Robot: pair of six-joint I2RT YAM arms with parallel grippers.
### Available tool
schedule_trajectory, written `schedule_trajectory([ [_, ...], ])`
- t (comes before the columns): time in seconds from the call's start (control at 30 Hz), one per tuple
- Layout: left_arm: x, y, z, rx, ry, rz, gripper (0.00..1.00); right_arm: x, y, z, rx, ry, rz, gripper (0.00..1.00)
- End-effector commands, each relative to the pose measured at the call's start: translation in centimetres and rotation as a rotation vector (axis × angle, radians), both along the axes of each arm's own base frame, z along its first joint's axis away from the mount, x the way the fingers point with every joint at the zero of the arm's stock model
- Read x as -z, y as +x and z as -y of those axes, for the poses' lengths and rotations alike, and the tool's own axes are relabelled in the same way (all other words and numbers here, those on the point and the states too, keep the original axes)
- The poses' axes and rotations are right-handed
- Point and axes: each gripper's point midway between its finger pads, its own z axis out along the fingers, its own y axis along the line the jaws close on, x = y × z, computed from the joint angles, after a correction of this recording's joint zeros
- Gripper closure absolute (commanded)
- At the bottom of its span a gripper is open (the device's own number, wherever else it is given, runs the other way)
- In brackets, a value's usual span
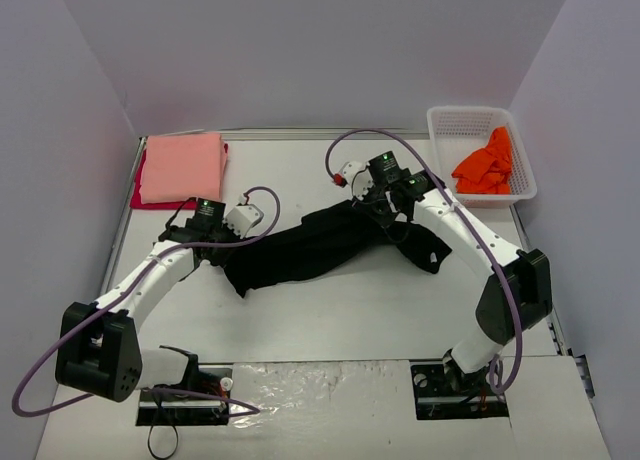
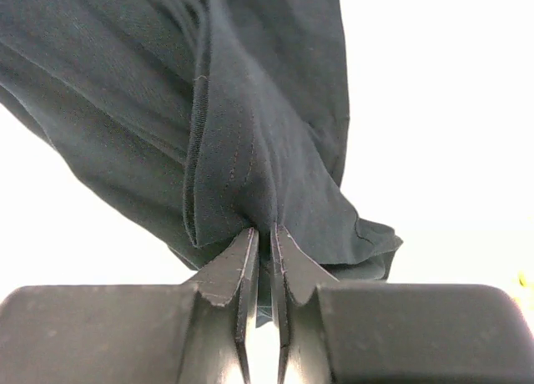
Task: Fold and stack the t-shirts
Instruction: Flatten out the tshirt
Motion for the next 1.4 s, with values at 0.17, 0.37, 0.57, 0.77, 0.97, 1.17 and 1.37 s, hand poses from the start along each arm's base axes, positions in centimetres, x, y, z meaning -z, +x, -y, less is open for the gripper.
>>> schedule_trajectory([
  [0.17, -1.0, 0.2, -0.1, -0.010, -0.002, 0.032, 0.98, -1.4, -1.0, 2.2, 0.025, -0.019, -0.018, 0.97],
  [0.37, -1.0, 0.1, 0.0, -0.006, -0.007, 0.032, 0.98, -1.0, -1.1, 1.6, 0.018, 0.005, -0.041, 0.91],
  [0.57, -1.1, 0.0, 0.0, 0.000, -0.011, 0.036, 0.98, -0.8, -1.3, 1.3, 0.021, 0.021, -0.055, 0.94],
  [0.77, -1.2, 0.0, 0.2, 0.004, -0.016, 0.036, 0.98, -1.2, -1.4, 0.9, 0.022, 0.047, -0.053, 1.00],
  [0.97, -1.4, -0.1, 0.2, 0.005, -0.020, 0.040, 0.98, -1.1, -1.4, 1.1, 0.034, 0.040, -0.055, 1.00],
  [1.17, -1.4, -0.1, 0.2, 0.007, -0.022, 0.038, 0.98, 1.1, -2.5, 0.0, -0.013, 0.021, -0.120, 0.71],
  [1.37, -1.2, -0.1, 0.1, 0.003, -0.015, 0.036, 0.98, 4.2, -3.7, -2.5, -0.083, -0.037, -0.191, 0.65],
])
